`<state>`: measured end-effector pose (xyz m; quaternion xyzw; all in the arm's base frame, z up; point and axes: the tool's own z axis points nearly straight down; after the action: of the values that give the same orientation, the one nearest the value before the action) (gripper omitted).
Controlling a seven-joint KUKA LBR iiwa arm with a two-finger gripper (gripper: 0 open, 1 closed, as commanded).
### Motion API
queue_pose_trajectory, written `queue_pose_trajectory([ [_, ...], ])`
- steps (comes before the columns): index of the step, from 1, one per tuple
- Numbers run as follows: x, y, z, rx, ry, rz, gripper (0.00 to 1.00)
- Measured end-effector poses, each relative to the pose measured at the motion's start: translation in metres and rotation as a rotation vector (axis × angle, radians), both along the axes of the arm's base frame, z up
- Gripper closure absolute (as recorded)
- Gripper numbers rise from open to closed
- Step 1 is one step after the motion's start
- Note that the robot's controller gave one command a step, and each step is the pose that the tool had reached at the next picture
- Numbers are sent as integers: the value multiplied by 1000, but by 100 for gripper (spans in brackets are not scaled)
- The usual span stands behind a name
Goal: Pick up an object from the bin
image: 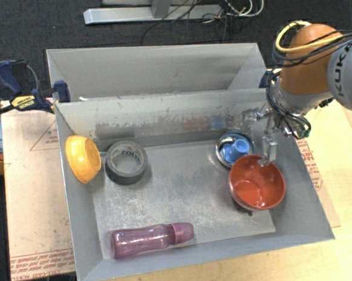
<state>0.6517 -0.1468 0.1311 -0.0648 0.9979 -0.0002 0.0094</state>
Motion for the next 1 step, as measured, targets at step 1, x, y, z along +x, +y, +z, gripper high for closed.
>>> queue_pose_trajectory([
  [1,-65,47,-32,9,28,121,0],
])
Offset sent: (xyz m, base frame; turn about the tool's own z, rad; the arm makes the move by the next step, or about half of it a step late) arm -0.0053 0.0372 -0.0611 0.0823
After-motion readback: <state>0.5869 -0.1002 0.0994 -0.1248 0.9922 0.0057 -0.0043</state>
